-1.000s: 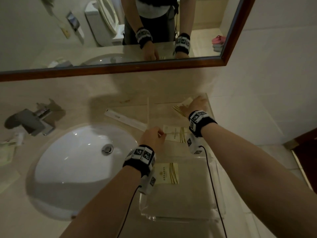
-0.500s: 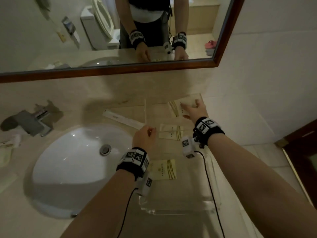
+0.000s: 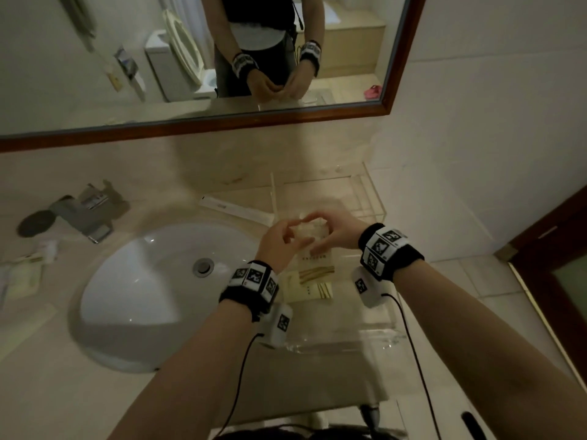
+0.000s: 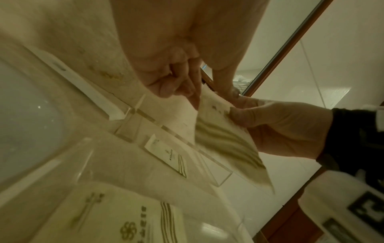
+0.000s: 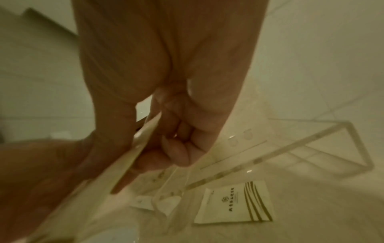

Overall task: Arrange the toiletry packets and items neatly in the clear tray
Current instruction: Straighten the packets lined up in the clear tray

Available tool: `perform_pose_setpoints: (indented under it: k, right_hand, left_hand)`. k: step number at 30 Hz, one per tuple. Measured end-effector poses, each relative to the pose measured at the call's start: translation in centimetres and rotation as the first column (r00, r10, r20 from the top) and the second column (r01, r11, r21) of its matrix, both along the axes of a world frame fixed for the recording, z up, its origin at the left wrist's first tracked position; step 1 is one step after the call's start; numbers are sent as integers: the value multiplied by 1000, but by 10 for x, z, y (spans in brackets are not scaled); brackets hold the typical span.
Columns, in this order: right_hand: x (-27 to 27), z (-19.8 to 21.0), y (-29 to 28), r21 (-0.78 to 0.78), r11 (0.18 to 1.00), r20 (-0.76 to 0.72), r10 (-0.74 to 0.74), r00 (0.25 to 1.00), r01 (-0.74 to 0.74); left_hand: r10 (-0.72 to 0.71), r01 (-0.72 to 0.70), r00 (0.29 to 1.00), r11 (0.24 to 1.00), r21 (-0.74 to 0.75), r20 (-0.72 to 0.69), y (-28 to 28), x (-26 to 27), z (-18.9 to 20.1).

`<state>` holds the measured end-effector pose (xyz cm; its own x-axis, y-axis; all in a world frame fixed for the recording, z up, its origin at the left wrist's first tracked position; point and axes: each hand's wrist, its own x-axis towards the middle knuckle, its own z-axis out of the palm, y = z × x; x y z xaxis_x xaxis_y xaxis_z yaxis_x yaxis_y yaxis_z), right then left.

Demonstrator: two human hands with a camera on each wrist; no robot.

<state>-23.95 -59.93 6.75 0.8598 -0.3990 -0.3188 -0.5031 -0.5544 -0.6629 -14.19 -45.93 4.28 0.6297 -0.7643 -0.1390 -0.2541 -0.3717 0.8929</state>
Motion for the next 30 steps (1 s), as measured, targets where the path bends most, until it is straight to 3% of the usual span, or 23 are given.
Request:
perform_pose_setpoints:
  k: [3, 7, 11, 15, 18, 20, 25, 30]
  right_hand:
    - [-8, -4, 12, 9, 993, 18, -119, 993, 119]
    - [-27, -21, 21, 226, 951, -52, -205, 977, 212]
    - [-45, -31, 31, 334, 890, -131, -283, 950, 311]
    - [-62, -44, 35, 359, 859, -179, -320, 930, 365]
    - [-67, -53, 42, 308, 899, -218, -252, 943, 311]
    - [-68, -58, 47, 249, 939, -267, -167, 949, 235]
    - [-62, -66, 59, 237, 948, -338, -124, 933, 211]
    - [-52, -64, 61, 160, 959, -374, -160, 913, 234]
  left_hand:
    - [1, -3, 999, 1000, -28, -52, 12, -3, -5]
    - [77, -80, 972, 997, -3, -221, 28, -7, -11]
    - [29, -13, 946, 999, 51, -322, 43, -14, -15]
    - [-49, 107, 971, 964, 244, -232, 56, -22, -20]
    - [-245, 274, 962, 845, 459, -123, 62, -28, -21]
    - [-296, 269, 954, 781, 564, -46, 66, -28, -25]
    - [-272, 164, 956, 807, 567, 110, 67, -25, -32]
    - [-368, 179, 906, 779, 600, 208, 60, -32, -37]
